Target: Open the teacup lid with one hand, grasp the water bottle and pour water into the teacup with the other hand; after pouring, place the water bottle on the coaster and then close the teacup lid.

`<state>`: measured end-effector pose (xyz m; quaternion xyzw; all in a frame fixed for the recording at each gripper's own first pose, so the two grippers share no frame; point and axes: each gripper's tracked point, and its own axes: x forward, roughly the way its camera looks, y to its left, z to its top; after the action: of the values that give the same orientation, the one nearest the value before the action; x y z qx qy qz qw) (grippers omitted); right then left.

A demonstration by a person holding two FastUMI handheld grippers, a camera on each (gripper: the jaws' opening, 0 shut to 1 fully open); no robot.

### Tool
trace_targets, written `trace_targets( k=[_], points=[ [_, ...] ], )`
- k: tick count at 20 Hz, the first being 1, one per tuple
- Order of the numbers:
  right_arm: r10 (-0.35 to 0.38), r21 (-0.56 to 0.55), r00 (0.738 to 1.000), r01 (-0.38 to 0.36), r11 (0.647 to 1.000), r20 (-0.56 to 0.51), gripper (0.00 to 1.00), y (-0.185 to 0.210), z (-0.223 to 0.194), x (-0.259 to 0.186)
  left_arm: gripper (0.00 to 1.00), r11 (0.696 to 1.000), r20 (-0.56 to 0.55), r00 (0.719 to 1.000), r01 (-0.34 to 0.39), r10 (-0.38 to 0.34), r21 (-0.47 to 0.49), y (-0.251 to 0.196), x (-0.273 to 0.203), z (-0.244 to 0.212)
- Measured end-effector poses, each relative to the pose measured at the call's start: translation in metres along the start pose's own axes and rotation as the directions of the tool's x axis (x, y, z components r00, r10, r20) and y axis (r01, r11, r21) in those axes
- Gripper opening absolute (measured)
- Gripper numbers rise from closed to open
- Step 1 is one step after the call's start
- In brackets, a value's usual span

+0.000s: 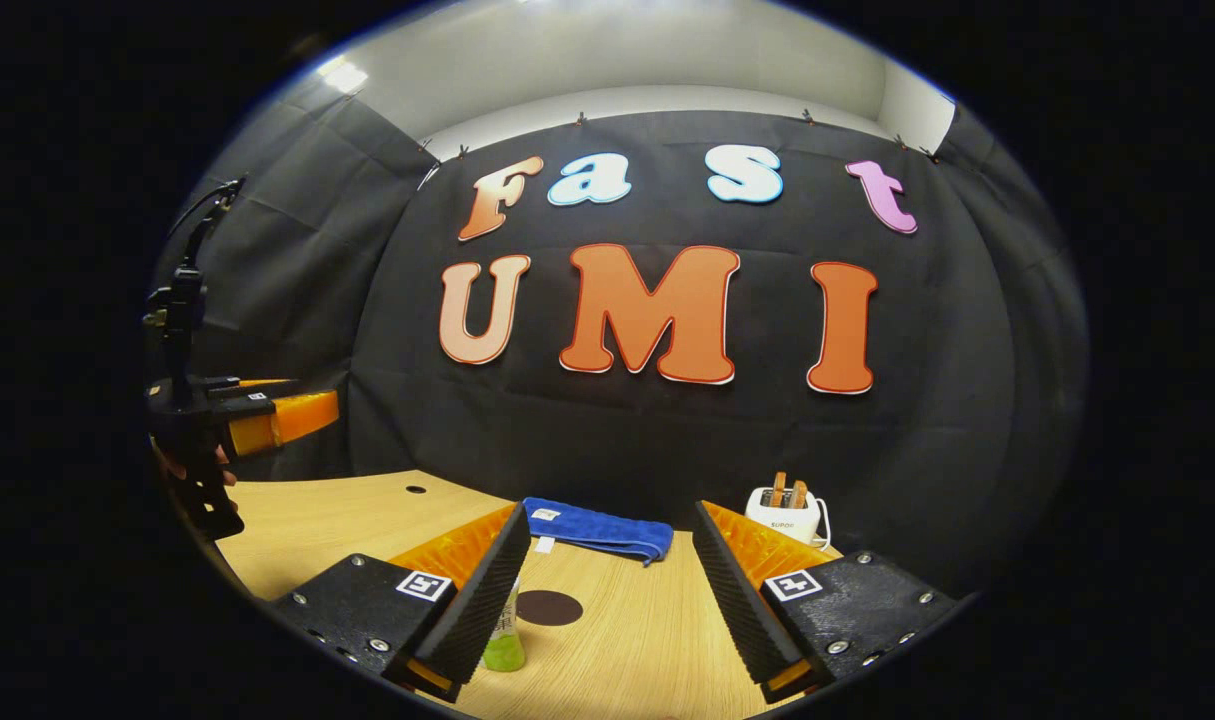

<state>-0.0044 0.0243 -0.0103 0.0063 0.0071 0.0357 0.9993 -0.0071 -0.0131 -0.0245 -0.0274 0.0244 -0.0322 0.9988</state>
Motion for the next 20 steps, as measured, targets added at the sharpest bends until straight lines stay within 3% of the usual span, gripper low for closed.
trace_targets(
  k=[12,20],
  points=[
    [0.056,0.005,0.998,-0.056,0.998,-0.043,0.98,0.019,-0.023,-0.004,0.97,0.999,-0.143,0.988,0.05,-0.052,-0.016,-0.005,-0.01,-0.059],
    [0.061,0.018,0.995,-0.06,0.998,-0.077,0.98,0.018,-0.042,-0.007,0.96,0.992,-0.288,0.952,0.119,-0.104,0.033,-0.024,-0.017,-0.126]
  ],
)
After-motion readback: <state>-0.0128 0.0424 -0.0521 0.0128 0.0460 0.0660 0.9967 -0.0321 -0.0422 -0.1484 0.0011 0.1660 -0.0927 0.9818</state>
